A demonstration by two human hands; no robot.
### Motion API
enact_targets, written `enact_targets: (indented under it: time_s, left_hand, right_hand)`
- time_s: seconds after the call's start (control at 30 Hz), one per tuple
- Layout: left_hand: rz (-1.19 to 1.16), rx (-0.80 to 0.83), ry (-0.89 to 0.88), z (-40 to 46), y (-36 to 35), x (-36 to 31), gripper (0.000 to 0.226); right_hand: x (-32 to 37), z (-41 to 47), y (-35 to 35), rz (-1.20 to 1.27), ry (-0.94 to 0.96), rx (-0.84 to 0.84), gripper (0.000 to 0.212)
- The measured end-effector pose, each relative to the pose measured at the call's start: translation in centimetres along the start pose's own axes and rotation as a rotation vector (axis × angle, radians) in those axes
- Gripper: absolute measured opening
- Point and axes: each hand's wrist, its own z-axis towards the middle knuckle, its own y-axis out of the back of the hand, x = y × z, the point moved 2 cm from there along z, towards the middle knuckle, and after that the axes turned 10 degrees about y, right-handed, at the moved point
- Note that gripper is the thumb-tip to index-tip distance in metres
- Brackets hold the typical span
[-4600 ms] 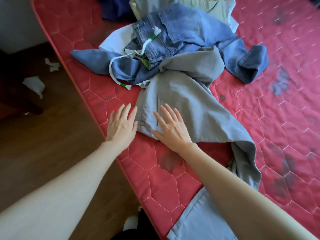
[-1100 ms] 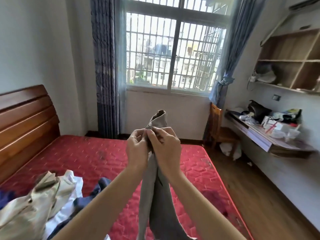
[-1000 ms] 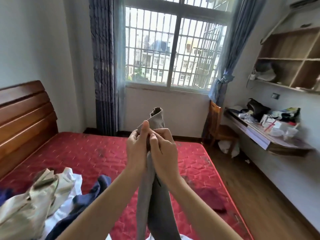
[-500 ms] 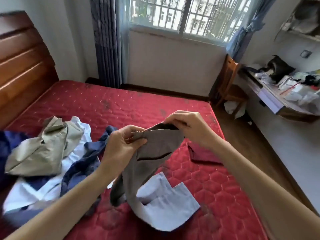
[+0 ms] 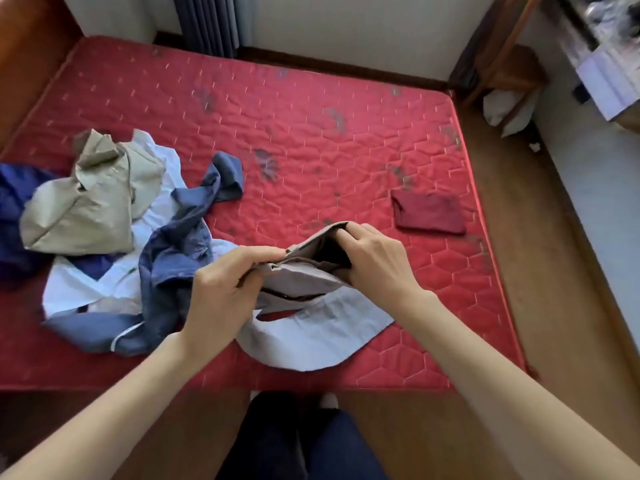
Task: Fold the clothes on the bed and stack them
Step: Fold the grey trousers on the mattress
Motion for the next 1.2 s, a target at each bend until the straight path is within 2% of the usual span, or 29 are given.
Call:
enact_targets:
  time_s: [0.17,0.27,0.33,0.47,0.57,0.67,0.77,0.83,0.9,0.97,1.03,1.1,1.17,1.2]
  left_hand:
    - [-0.003,-0.025,0.021,-0.7,0.3,0.0,0.042]
    - [-0.017,-0.063,0.049,-0.7,0.7,-0.2,0.035]
    - [-0.020,-0.072,0.080,-0.6,0.9,-0.3,0.038]
    - [-0.006,-0.082,0.087,-0.6,1.7,-0.2,0.036]
    - [0.001,-0.080,0.084,-0.8,2.1,0.0,0.035]
    - [-0.032,-0.072,0.193,-0.9,2.4,0.5,0.027]
    - [-0.096,-0.060,0.276,0.3,3.2,0.0,0.024]
    - [-0.174,-0.074,0.261,2.3,4.2,-1.4,0.023]
    - [-0.263,-0.106,0.238,4.5,5.0,-2.7,0.010]
    - [-0.258,-0.079,0.215,5.9,4.9,-3.6,0.009]
    - [-0.147,0.005,0.197,5.9,3.6,-4.0,0.024]
    - [-0.220,-0.017,0.165,6.0,3.5,-4.8,0.029]
    - [-0.342,-0.086,0.094,7.3,4.6,-6.1,0.018]
    - [-0.339,-0.081,0.058,8.0,4.9,-6.7,0.015]
  right_hand:
    - [1.0,-0.5,-0.3,0.069,0.022,-0.195,0.028]
    - [1.7,-0.6,-0.1,0.141,-0.003,-0.294,0.041]
    - [2.1,-0.4,0.0,0.137,0.029,-0.284,0.043]
    - [2.6,0.6,-0.4,0.107,0.065,-0.252,0.016]
    - [2.8,1.2,-0.7,0.034,0.128,-0.223,0.011]
    - [2.4,1.2,-0.1,-0.030,0.139,-0.229,0.014]
    - [1.5,2.5,3.0,0.049,0.140,-0.394,0.008]
    - [0.9,4.2,7.1,0.055,0.181,-0.556,0.007]
    - [0.8,4.9,10.4,0.009,0.219,-0.673,0.009]
    - [1.2,4.6,11.8,-0.006,0.195,-0.611,0.008]
    - [1.2,3.8,12.5,-0.004,0.188,-0.463,0.007]
    - [1.1,3.3,14.5,-0.078,0.247,-0.509,0.009]
    - [0.8,3.0,16.9,-0.107,0.245,-0.610,0.009]
    - [0.7,2.8,17.5,-0.092,0.219,-0.599,0.011]
